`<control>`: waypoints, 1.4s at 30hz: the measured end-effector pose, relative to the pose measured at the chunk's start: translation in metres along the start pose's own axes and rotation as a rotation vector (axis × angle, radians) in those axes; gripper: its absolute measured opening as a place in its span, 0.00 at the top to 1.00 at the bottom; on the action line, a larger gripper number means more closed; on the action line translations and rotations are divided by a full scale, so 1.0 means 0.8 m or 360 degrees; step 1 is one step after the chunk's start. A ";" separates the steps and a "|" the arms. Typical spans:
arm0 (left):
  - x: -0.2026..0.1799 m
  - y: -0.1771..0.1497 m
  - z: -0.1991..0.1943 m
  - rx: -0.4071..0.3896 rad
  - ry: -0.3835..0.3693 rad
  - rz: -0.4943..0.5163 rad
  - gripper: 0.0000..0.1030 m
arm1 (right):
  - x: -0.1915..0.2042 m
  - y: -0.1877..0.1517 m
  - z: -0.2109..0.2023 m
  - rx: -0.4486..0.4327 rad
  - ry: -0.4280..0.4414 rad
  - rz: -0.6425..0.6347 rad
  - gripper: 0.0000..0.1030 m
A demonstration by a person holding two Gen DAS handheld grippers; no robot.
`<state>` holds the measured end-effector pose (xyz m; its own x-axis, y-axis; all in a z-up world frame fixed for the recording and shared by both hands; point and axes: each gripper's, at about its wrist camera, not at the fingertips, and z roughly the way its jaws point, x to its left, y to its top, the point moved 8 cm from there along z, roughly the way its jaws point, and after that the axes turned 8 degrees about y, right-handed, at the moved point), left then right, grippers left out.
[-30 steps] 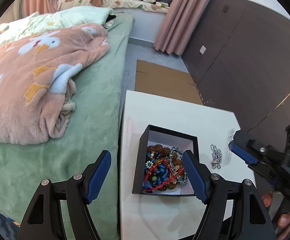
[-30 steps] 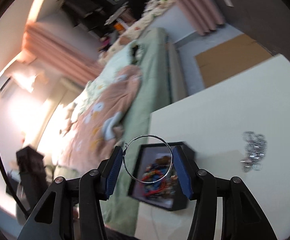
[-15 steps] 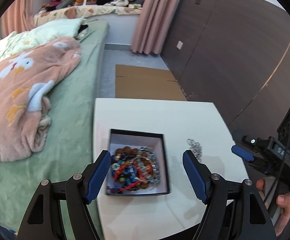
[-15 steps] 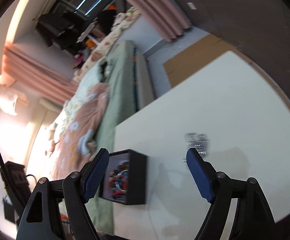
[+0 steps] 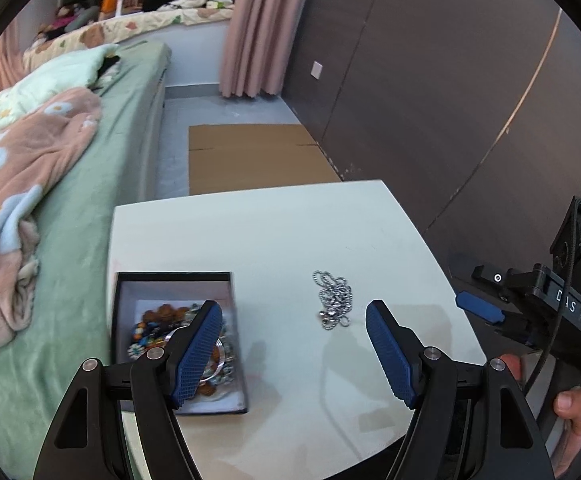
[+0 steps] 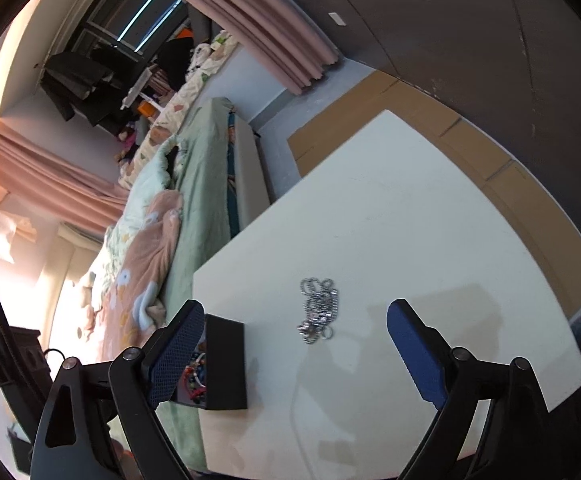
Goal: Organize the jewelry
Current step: 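Move the left gripper to the silver chain necklace and grasp it, then lift the silver chain necklace high with the left gripper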
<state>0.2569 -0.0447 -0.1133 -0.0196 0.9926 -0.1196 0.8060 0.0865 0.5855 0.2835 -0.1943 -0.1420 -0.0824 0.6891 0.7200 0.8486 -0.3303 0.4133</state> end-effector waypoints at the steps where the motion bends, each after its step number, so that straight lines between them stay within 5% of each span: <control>1: -0.004 -0.001 0.004 0.0010 -0.0002 0.0006 0.27 | -0.005 0.001 -0.002 0.0000 -0.0017 0.0010 0.10; 10: -0.058 -0.009 0.067 0.0131 -0.0026 0.0092 0.27 | -0.074 0.006 -0.012 0.0006 -0.0214 0.0189 0.10; 19: -0.084 -0.014 0.115 0.0148 0.0033 0.0171 0.33 | -0.106 0.009 -0.019 0.0023 -0.0203 0.0307 0.10; 23: -0.084 -0.016 0.136 0.0182 0.0080 0.0187 0.46 | -0.108 0.012 -0.020 0.0014 -0.0157 0.0341 0.10; 30: -0.080 -0.032 0.166 0.0258 0.0142 0.0221 0.46 | -0.110 0.014 -0.025 0.0000 -0.0164 0.0347 0.10; 32: -0.082 -0.032 0.166 0.0229 0.0178 0.0262 0.55 | -0.106 0.013 -0.020 0.0026 -0.0166 0.0330 0.10; 34: -0.077 -0.032 0.164 0.0209 0.0209 0.0263 0.74 | -0.103 0.012 -0.016 0.0044 -0.0165 0.0317 0.10; 37: -0.073 -0.032 0.162 0.0217 0.0192 0.0250 0.79 | -0.099 0.010 -0.014 0.0053 -0.0175 0.0288 0.10; 38: -0.073 -0.030 0.159 0.0200 0.0188 0.0257 0.90 | -0.099 0.011 -0.013 0.0055 -0.0183 0.0282 0.10; 42: -0.067 -0.019 0.135 0.0143 0.0150 0.0231 0.90 | -0.100 0.015 -0.009 0.0071 -0.0218 0.0256 0.10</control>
<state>0.3100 -0.1085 -0.2026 0.0492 0.9980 0.0389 0.8538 -0.0622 0.5169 0.2965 -0.2585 -0.1906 0.1251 0.7123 0.6906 0.8676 -0.4162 0.2721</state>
